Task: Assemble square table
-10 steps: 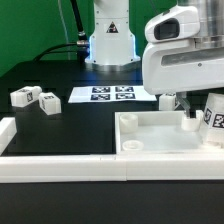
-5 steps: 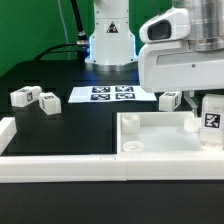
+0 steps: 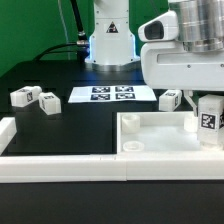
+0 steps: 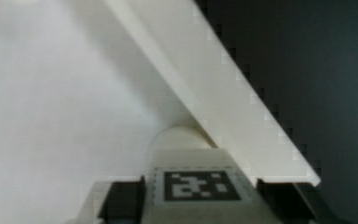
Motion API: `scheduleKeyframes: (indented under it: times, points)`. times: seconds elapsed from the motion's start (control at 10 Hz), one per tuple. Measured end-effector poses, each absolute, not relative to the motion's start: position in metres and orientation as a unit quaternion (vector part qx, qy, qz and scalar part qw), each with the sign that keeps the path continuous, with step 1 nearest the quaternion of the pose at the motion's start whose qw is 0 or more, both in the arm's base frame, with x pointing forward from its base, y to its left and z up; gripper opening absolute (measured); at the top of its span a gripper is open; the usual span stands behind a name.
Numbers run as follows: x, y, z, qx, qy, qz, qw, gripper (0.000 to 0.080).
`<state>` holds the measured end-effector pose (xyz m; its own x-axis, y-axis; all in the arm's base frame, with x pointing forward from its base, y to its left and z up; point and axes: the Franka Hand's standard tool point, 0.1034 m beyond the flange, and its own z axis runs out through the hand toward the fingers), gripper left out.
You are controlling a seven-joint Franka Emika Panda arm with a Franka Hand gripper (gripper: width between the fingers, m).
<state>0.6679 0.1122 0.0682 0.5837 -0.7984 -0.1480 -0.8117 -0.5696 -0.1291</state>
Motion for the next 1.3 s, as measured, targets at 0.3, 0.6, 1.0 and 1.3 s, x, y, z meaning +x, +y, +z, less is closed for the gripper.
scheduleKeyframes:
  times: [0.3,0.6,1.0,1.3]
  points:
    - [0.6733,0.1145,0.0673,-0.758,0.634,0.064,0.138,0.0293]
    - [0.6748,0.1150,0.0691,-0.734,0.662,0.069,0.136,0.0293]
    - [0.6739,0.1082,0.0728,-0.907,0.400,0.035,0.127,0.0633]
    - [0.6739,0.1093,0.0730,-0.946,0.297,0.020,0.128,0.0649]
